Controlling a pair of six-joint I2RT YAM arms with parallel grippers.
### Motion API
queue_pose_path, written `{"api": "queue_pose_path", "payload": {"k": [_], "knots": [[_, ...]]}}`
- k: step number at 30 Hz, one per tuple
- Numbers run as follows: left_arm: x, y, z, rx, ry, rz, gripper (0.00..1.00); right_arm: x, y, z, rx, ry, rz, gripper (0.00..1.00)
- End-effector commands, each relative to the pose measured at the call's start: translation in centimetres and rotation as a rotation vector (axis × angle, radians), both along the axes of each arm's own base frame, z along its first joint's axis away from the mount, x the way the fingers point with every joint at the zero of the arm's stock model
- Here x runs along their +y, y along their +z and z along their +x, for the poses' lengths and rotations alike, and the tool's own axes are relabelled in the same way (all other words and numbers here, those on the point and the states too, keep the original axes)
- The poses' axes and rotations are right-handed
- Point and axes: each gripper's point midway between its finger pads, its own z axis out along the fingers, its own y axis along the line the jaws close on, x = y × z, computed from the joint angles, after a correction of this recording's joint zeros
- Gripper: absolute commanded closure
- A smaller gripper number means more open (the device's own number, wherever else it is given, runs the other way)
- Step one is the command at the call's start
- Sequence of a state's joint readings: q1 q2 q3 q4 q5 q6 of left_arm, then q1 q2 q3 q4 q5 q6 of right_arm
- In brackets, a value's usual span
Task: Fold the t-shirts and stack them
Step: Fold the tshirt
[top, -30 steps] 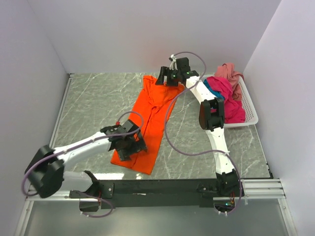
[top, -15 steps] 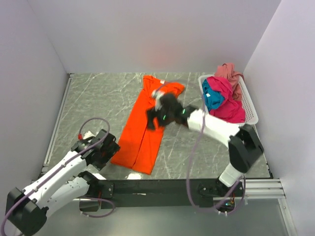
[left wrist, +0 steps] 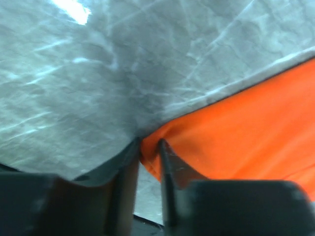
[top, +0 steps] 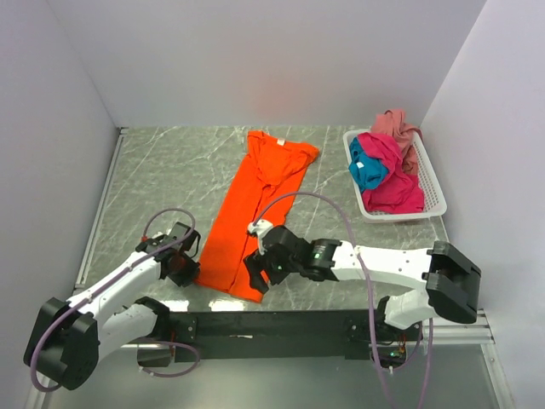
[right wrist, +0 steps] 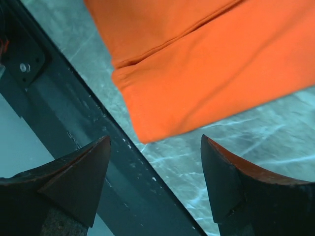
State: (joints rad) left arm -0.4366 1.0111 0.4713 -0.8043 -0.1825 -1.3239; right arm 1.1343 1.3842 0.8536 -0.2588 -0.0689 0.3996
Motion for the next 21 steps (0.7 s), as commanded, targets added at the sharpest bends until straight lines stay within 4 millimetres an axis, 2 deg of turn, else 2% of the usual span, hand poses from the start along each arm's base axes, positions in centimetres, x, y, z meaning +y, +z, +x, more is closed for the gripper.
{"api": "queue_pose_path", "payload": {"k": [1, 2, 3, 5, 10, 14, 17, 19, 21], "knots": [[-0.8, -1.4, -0.8, 0.022, -0.023, -0.058, 0.79, 1.5, -0.2, -0.5, -0.047, 0.018, -0.002, 0.21], [-0.8, -1.3, -0.9, 0.015, -0.023, -0.060, 0.93, 2.0, -0.4, -1.6, -0.055, 0.058, -0.018, 0.21], [-0.6, -1.2, -0.8, 0.009, -0.015, -0.054, 0.99, 2.2, -0.9, -1.4, -0.082, 0.058, -0.057, 0.21], [-0.7, -0.8, -0.7, -0.014, -0.020, -0.063, 0.99, 2.8, -1.5, -2.5, -0.115, 0.118, -0.096, 0.22], [-0.6, 0.2, 0.3, -0.067, -0.017, -0.057, 0.99, 3.9, -3.4, -2.7, -0.147, 0.149, -0.178, 0.24], [-0.5, 0.9, 0.9, -0.088, -0.020, -0.048, 0.99, 3.7, -4.8, -2.1, -0.150, 0.126, -0.243, 0.34], [-1.0, 1.3, 1.5, -0.106, -0.029, -0.065, 0.99, 3.0, -6.1, -2.0, -0.141, 0.104, -0.293, 0.38], [-1.3, 1.3, 1.8, -0.110, -0.032, -0.077, 0.99, 2.6, -6.8, -2.2, -0.124, 0.099, -0.325, 0.47], [-1.9, 1.5, 2.1, -0.118, -0.046, -0.100, 0.99, 2.2, -7.3, -2.5, -0.118, 0.101, -0.344, 0.69]]}}
